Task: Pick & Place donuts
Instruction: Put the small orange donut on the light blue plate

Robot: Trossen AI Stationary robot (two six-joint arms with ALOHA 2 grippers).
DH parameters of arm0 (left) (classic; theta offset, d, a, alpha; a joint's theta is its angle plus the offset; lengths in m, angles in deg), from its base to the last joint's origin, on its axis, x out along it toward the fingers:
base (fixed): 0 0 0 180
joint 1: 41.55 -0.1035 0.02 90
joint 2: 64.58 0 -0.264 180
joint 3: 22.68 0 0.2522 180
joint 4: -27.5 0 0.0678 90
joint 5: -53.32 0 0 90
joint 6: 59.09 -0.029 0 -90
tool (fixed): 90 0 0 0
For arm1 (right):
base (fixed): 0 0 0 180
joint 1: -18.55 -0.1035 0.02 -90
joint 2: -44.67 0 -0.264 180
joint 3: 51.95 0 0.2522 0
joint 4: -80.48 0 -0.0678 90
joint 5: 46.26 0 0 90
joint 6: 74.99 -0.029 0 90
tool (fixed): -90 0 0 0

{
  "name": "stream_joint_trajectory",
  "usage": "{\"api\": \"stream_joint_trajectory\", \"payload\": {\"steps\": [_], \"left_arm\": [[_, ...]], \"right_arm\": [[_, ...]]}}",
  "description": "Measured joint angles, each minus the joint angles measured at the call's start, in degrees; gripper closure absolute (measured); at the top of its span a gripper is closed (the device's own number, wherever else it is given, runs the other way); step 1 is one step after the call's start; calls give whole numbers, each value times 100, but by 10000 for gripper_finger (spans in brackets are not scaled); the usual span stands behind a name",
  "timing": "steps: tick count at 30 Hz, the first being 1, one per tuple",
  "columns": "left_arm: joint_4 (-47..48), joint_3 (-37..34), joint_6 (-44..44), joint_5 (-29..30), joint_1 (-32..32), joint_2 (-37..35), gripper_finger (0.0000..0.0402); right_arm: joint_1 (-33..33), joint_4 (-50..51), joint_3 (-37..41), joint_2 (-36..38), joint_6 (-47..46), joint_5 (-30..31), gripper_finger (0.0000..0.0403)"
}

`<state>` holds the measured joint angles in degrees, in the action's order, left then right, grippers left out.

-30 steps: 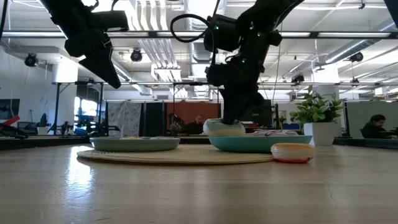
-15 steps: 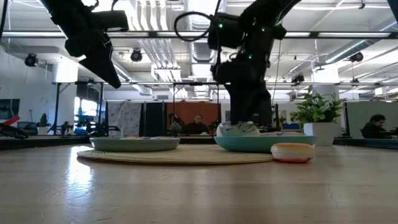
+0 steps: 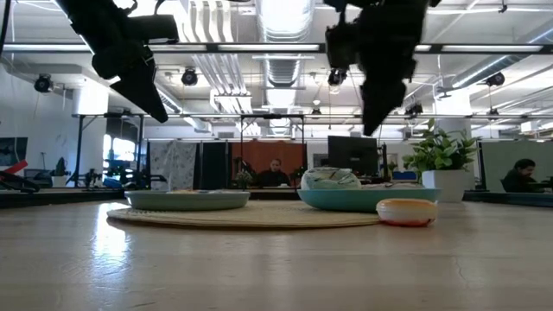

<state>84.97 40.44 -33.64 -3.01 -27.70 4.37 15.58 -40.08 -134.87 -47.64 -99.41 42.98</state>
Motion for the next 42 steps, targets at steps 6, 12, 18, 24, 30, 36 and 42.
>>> {"api": "stream_joint_trajectory", "payload": {"steps": [6, 12, 18, 24, 30, 36, 42], "left_arm": [[-8, 0, -143, 1, -18, 2, 273], [-20, 0, -269, 1, -35, 2, 273], [-19, 0, -267, 0, -35, 0, 273], [-16, 0, -267, 1, -35, 0, 273], [2, 0, -263, 1, -35, 1, 273], [-18, 0, -269, 1, -35, 0, 273], [-18, 0, -263, 3, -35, 2, 273]], "right_arm": [[-1171, -525, 387, -67, -83, 110, 211], [-1859, -809, 599, -480, 181, 644, 224], [-2083, -899, 505, -847, 195, 826, 242], [-2078, -1182, 418, -1153, 194, 844, 264], [-2080, -1226, 432, -1299, 160, 825, 282], [-2067, -1316, 463, -1458, 78, 846, 295], [-2067, -1358, 490, -1458, -191, 1233, 308]]}}
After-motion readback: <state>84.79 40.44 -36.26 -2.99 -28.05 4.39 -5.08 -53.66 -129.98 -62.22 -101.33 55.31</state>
